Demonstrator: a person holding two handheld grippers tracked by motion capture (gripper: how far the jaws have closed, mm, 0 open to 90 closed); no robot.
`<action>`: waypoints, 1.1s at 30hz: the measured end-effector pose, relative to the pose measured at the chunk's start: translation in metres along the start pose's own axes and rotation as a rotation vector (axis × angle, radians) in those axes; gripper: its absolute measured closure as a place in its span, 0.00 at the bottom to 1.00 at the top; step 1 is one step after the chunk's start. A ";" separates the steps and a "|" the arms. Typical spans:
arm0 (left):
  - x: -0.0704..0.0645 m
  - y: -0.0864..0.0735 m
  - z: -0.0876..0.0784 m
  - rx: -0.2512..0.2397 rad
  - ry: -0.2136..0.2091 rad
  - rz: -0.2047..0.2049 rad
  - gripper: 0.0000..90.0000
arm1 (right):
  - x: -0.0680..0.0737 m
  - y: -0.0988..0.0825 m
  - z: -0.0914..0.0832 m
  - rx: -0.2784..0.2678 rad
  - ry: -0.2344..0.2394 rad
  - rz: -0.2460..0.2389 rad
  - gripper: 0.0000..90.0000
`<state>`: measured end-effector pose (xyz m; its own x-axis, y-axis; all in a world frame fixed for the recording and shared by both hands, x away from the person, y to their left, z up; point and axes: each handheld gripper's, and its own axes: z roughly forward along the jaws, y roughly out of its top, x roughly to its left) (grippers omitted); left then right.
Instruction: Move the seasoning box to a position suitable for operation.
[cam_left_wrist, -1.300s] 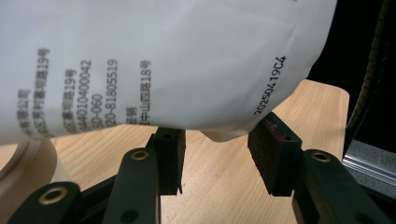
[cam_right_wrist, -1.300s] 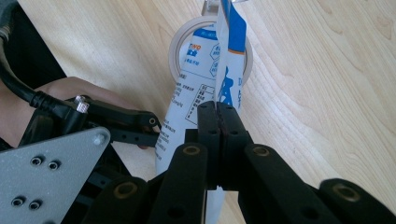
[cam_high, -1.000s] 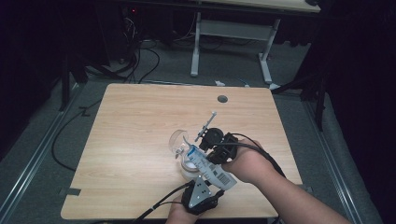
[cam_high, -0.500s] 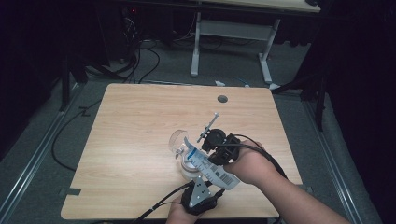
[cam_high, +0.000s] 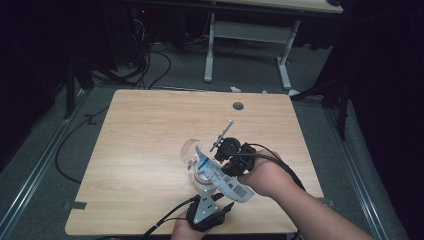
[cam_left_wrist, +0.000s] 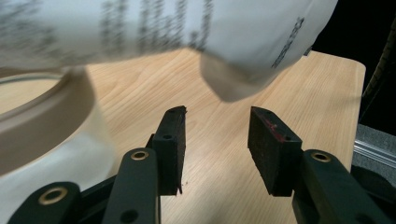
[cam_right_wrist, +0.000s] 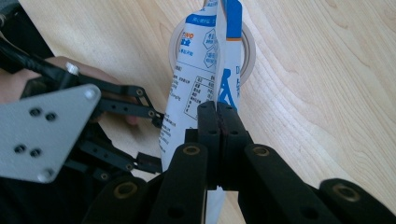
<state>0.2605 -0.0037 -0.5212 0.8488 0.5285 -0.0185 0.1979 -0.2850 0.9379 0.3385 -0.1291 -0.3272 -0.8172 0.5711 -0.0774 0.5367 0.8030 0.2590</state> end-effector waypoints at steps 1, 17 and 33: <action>0.002 -0.001 -0.003 -0.001 0.004 -0.002 0.63 | 0.000 0.000 0.000 0.002 -0.001 0.001 1.00; 0.038 -0.019 -0.048 0.014 0.085 -0.018 0.63 | -0.002 -0.002 0.000 -0.002 -0.001 0.005 1.00; 0.090 -0.032 -0.102 -0.037 0.243 -0.113 0.62 | -0.010 -0.014 -0.008 -0.031 -0.016 0.036 1.00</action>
<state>0.2807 0.1345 -0.5171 0.6791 0.7327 -0.0444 0.2628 -0.1862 0.9467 0.3372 -0.1474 -0.3226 -0.7936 0.6028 -0.0827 0.5590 0.7761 0.2917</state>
